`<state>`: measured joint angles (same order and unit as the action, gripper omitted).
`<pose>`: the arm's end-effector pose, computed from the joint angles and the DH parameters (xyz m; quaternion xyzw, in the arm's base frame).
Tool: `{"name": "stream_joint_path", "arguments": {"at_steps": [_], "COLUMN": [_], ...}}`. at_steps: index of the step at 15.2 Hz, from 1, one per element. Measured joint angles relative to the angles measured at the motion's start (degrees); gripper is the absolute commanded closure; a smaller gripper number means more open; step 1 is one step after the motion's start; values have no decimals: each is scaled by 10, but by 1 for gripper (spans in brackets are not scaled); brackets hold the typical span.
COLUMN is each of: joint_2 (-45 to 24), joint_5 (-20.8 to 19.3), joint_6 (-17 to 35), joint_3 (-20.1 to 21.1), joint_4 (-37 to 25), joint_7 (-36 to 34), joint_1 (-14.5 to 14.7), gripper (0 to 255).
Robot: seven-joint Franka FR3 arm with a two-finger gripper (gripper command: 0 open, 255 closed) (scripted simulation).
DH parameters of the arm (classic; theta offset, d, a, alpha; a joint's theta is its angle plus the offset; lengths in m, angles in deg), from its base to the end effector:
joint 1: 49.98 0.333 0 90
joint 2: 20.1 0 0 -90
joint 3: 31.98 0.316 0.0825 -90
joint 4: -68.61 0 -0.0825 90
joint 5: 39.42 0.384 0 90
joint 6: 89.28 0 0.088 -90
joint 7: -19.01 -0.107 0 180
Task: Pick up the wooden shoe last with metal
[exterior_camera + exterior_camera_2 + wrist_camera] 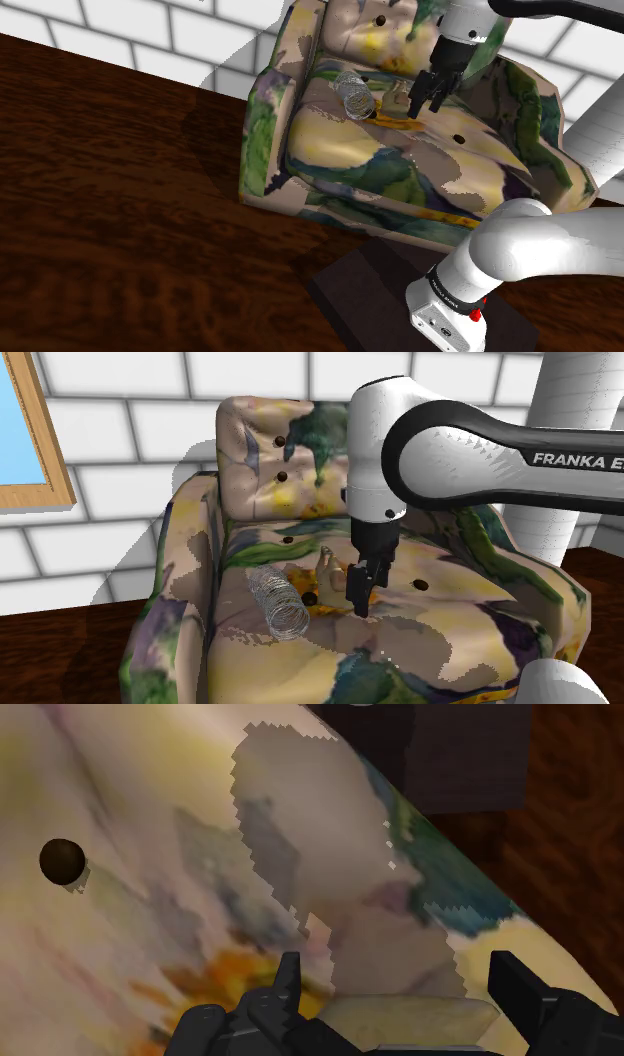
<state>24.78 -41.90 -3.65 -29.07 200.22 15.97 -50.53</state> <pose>0.3000 0.0130 0.6106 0.9991 -0.0149 -0.0083 0.0399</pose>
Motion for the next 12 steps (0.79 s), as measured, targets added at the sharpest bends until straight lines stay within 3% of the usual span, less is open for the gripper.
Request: {"name": "stream_joint_path", "arguments": {"at_steps": [3, 9, 12], "joint_2": [-51, -291, -335], "joint_5": [1, -9, -11], "joint_6": [-19, -154, -177], "joint_3": [21, 81, 85], "joint_4": [-44, -287, -324], "joint_7": [-56, -347, -413], "joint_1": [-24, -123, -136], "gripper": [0, 0, 0]}}
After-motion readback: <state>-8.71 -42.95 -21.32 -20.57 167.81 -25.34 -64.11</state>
